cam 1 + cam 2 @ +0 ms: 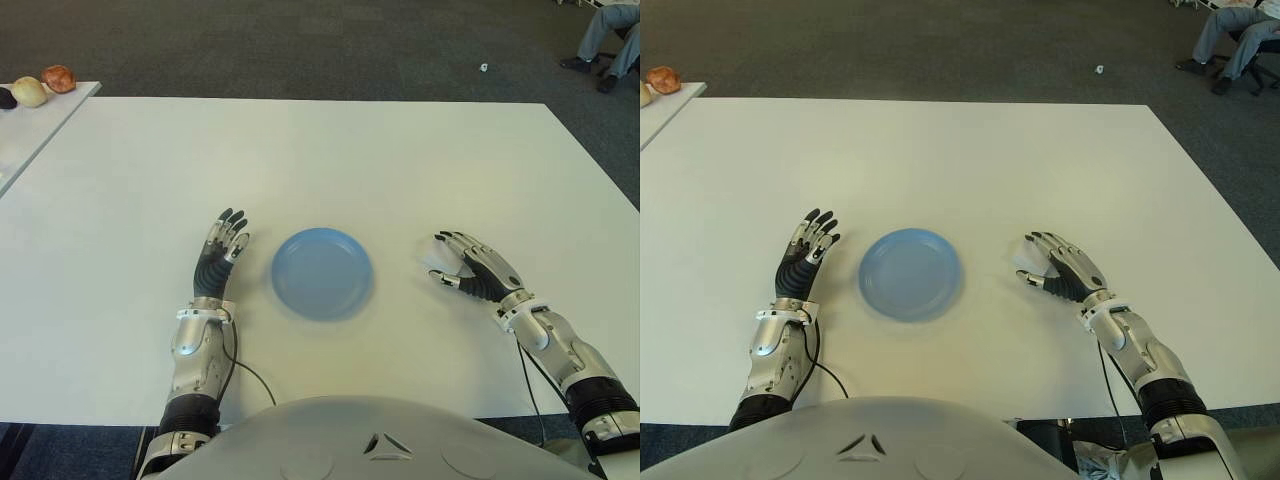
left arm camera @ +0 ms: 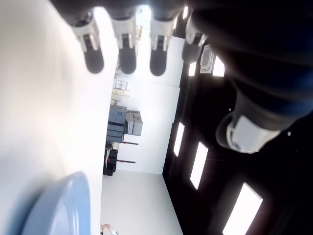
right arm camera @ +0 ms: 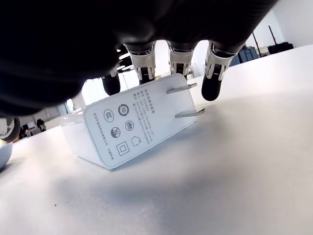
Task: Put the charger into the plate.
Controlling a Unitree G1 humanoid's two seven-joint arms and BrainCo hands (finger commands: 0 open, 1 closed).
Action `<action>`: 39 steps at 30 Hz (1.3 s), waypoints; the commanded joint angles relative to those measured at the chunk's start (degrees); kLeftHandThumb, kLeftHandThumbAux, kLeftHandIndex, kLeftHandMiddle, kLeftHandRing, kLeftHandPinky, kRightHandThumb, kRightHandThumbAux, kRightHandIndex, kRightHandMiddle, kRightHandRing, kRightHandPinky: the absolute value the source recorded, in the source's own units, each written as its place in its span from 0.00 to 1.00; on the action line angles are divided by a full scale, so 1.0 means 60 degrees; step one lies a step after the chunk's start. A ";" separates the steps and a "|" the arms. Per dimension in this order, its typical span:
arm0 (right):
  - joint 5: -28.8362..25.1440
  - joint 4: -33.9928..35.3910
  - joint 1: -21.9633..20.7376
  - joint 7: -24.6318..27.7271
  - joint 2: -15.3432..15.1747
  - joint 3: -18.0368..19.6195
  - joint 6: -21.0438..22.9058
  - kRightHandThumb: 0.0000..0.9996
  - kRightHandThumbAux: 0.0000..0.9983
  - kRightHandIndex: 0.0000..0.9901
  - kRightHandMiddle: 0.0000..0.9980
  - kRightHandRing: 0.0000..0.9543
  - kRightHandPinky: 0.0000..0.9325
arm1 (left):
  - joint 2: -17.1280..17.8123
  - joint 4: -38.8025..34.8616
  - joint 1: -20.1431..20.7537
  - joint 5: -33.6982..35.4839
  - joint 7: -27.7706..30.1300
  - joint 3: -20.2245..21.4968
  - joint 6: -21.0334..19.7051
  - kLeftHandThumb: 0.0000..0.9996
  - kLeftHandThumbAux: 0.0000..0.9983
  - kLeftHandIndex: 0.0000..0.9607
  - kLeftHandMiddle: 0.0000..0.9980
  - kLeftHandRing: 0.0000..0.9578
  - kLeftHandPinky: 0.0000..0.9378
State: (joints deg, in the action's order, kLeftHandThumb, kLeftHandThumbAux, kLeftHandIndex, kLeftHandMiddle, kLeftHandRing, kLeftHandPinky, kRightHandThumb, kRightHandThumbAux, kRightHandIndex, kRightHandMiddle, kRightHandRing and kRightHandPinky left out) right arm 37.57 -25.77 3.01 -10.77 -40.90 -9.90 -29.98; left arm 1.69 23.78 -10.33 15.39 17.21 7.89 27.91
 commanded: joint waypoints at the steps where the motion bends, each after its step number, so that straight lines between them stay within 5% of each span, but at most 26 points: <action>1: 0.0044 -0.0310 -0.0126 -0.0026 0.0158 -0.0180 0.0049 0.24 0.22 0.00 0.00 0.00 0.00 | -0.0022 0.1419 -0.1027 -0.0007 0.0091 0.0082 -0.1048 0.00 0.57 0.08 0.13 0.12 0.15; 39: 0.0071 -0.0746 -0.0475 -0.0889 0.0106 -0.0482 -0.0950 0.21 0.26 0.00 0.00 0.00 0.00 | 0.0052 0.1624 -0.0812 0.0138 0.0214 0.0157 -0.1142 0.00 0.58 0.08 0.12 0.12 0.15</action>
State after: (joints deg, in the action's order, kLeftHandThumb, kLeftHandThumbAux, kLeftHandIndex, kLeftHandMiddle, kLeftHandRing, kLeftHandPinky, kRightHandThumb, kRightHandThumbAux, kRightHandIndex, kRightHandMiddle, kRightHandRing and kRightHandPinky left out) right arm 37.97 -30.67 -0.03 -16.27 -40.15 -12.30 -34.57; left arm 2.63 24.48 -10.00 15.87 17.96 8.27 27.91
